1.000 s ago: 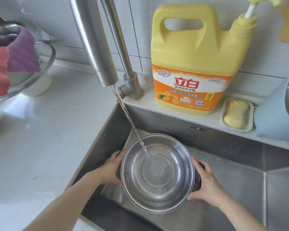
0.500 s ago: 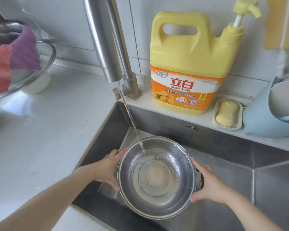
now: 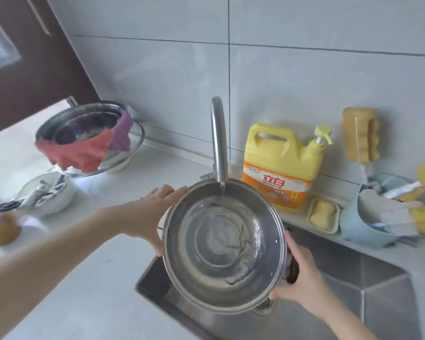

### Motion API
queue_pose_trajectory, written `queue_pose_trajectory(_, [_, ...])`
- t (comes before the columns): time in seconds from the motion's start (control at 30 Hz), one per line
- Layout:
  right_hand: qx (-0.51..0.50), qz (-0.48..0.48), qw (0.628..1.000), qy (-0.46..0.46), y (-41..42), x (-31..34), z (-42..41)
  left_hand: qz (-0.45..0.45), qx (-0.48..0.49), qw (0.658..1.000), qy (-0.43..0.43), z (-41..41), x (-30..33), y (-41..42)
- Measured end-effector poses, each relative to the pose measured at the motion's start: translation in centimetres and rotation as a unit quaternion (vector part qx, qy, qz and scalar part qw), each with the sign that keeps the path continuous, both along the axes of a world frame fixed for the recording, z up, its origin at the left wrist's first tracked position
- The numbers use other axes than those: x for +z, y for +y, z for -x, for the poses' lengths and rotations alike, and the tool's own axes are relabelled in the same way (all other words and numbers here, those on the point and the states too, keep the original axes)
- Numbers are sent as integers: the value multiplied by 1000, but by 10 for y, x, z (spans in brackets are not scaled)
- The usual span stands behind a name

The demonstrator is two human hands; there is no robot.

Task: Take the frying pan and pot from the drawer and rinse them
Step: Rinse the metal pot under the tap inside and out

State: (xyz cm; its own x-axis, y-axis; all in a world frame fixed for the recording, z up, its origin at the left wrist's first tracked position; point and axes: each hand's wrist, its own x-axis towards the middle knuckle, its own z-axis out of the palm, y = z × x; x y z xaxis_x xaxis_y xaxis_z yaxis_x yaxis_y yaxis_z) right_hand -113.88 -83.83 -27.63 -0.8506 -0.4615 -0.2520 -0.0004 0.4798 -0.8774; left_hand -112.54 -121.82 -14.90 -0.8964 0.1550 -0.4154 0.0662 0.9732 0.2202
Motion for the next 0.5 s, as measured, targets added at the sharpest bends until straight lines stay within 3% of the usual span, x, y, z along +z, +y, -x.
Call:
queue_pose_trajectory(0.17, [59, -112, 984, 123, 11, 76, 30, -98, 86, 990, 50, -27, -44, 2])
queue_pose_trajectory(0.37, [156, -316, 931, 90, 30, 170, 70, -221, 85, 970, -58, -27, -64, 30])
queue_pose_trajectory(0.43, [167, -325, 930, 52, 38, 173, 71, -207, 59, 971, -106, -19, -51, 27])
queue_pose_trajectory(0.5, [167, -251, 953, 12, 44, 156, 63, -178, 35, 974, -132, -10, -29, 18])
